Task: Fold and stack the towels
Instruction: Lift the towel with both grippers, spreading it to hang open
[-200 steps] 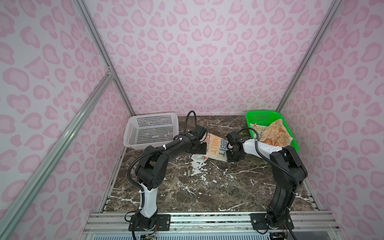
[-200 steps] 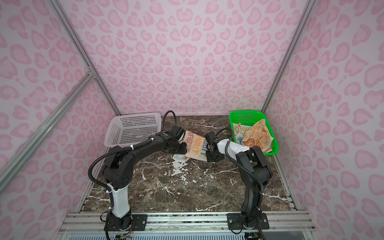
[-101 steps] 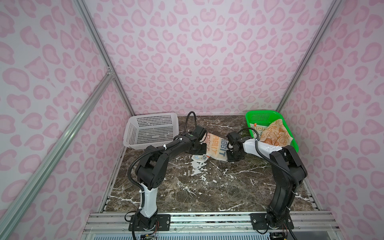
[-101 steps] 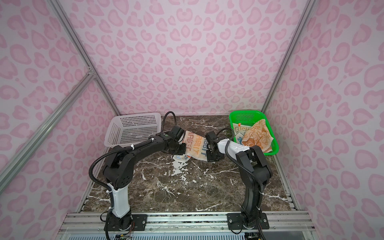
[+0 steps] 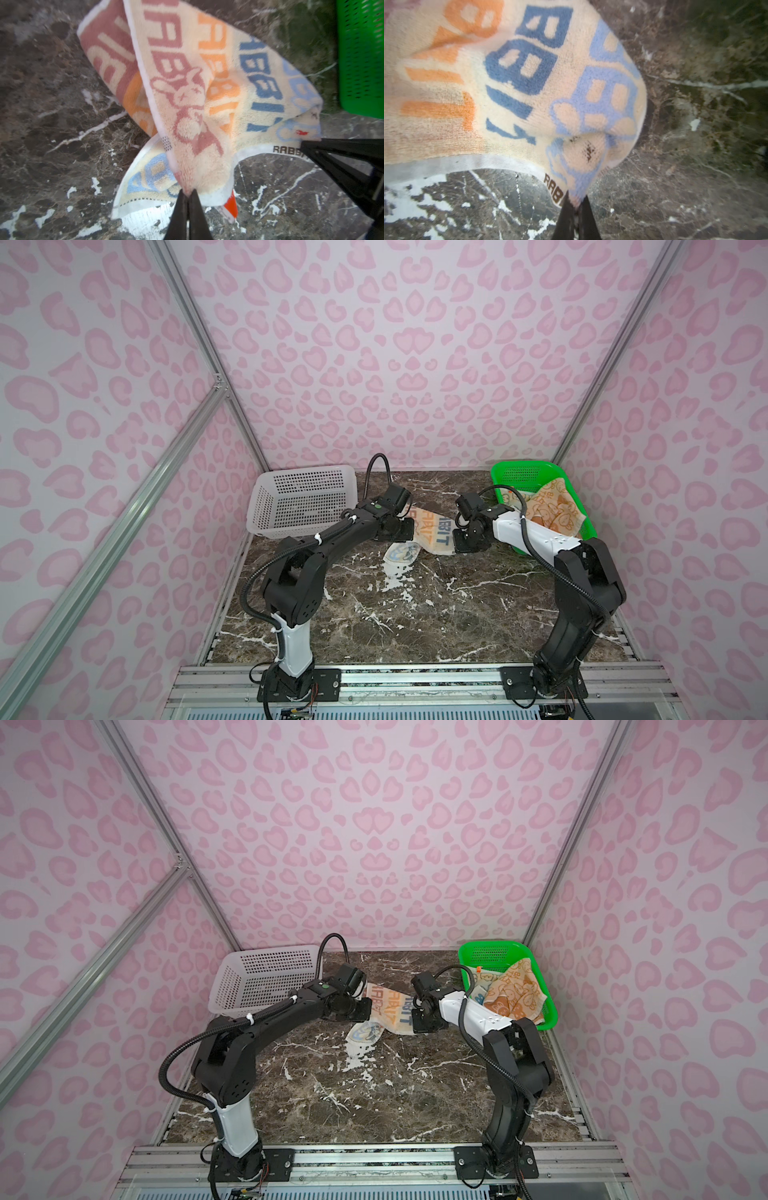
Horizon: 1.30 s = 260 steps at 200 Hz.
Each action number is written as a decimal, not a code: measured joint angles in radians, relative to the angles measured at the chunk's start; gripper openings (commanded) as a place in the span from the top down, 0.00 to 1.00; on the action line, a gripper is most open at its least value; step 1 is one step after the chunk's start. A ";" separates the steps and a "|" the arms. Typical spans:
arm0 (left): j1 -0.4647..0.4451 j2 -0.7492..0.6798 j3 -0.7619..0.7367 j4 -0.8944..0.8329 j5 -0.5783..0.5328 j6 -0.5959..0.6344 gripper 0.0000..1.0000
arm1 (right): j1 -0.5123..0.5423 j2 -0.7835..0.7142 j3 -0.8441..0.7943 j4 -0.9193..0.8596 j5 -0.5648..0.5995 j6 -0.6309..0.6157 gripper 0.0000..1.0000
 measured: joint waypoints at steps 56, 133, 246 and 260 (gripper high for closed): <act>0.093 -0.114 0.179 -0.011 -0.005 -0.026 0.98 | -0.021 -0.090 0.265 -0.100 -0.025 -0.013 1.00; 0.149 -0.231 0.500 -0.047 0.000 -0.049 0.98 | -0.029 -0.129 0.762 -0.196 -0.095 -0.037 1.00; -0.082 -0.699 0.219 -0.113 -0.147 -0.102 0.98 | 0.063 -0.557 0.612 -0.251 -0.315 -0.095 1.00; -0.082 -0.697 0.237 -0.137 -0.150 -0.123 0.98 | 0.054 -0.555 0.626 -0.254 -0.344 -0.095 1.00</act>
